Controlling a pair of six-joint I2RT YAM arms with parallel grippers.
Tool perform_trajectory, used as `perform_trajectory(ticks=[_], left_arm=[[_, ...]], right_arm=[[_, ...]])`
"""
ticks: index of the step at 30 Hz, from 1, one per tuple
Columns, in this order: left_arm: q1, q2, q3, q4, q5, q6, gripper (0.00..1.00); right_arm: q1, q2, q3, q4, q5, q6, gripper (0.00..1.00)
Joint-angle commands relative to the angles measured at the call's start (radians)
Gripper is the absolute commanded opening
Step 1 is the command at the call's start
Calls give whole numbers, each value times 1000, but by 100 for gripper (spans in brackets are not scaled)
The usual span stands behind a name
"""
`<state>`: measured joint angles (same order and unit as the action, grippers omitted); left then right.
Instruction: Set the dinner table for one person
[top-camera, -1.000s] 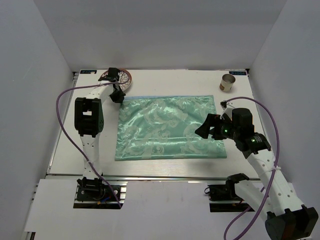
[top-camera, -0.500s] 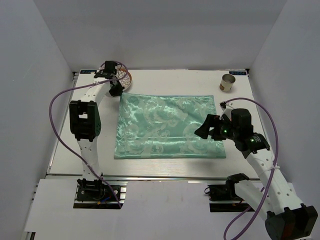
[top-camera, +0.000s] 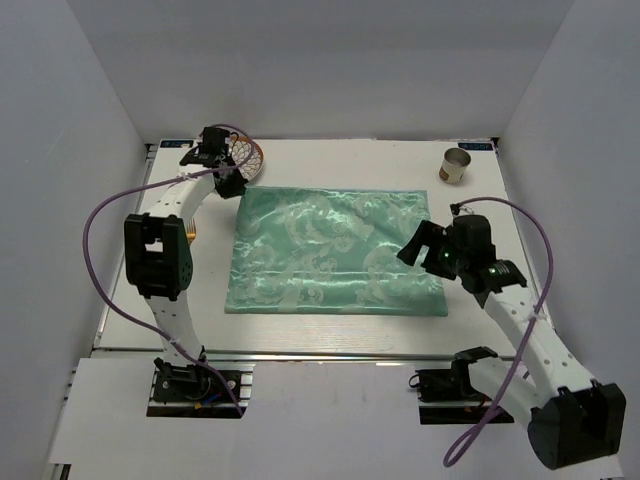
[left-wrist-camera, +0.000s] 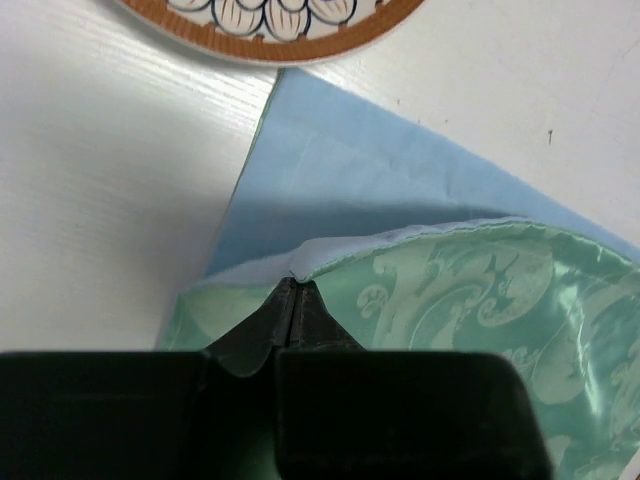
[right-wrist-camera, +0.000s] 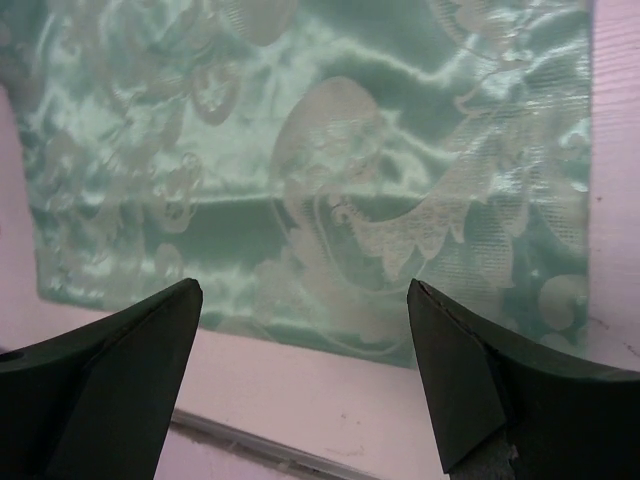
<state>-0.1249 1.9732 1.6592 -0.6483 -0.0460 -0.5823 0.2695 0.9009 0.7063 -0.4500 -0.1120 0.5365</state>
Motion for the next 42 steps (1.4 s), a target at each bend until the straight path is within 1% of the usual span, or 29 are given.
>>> perform_trajectory(ticks=[1,3,4,5,6,7,9,10,14,16,18,19,20,23,26,27,30,33,34,36,39,42], left_arm=[[-4,-111,-76,55,41,6,6],[-4,-116,-90,61,44,4,6],[-4,-116,-88,59,44,4,3],[-4,-112,-82,56,44,4,1],[-4,-103,-75,47,44,6,0],[-4,-100,-64,45,44,9,0],[-4,-94,-58,39,44,15,0],[-4,-91,-58,41,72,21,0],[-4,-89,-68,55,70,24,0],[-4,-80,-58,62,84,27,0],[-4,-63,-24,43,87,26,0],[-4,-63,-27,44,87,25,0],[-4,-69,-27,44,87,24,0],[-4,-88,-61,62,84,21,0],[-4,-89,-73,50,80,19,0],[-4,-91,-75,49,80,19,0],[-4,-91,-85,53,72,19,0],[-4,-79,-87,53,74,18,0],[-4,-74,-84,52,75,19,0],[-4,-70,-81,47,75,18,0],[-4,-80,-104,44,61,18,0],[-4,-103,-153,73,61,4,0]], right_arm=[[-12,78,45,108,107,56,89],[-21,170,73,146,175,46,89],[-29,206,112,161,193,33,89],[-33,283,133,177,227,16,89],[-36,318,157,177,242,17,89],[-56,392,209,175,248,17,89],[-68,452,248,195,245,14,89],[-85,501,283,197,239,14,89],[-115,576,324,218,164,39,89],[-121,601,325,261,141,51,88],[-130,624,344,274,139,27,88],[-145,698,392,272,165,-13,88],[-145,699,392,272,173,-13,88],[-164,785,472,266,201,-61,88],[-184,883,561,261,192,-102,82],[-190,932,609,254,193,-110,81],[-202,1012,683,206,178,-106,79],[-210,1024,656,258,123,-81,77],[-208,1024,650,273,79,-75,77],[-208,1027,644,310,61,-75,77],[-210,1050,667,310,42,-104,79],[-207,1058,683,307,-12,-119,81]])
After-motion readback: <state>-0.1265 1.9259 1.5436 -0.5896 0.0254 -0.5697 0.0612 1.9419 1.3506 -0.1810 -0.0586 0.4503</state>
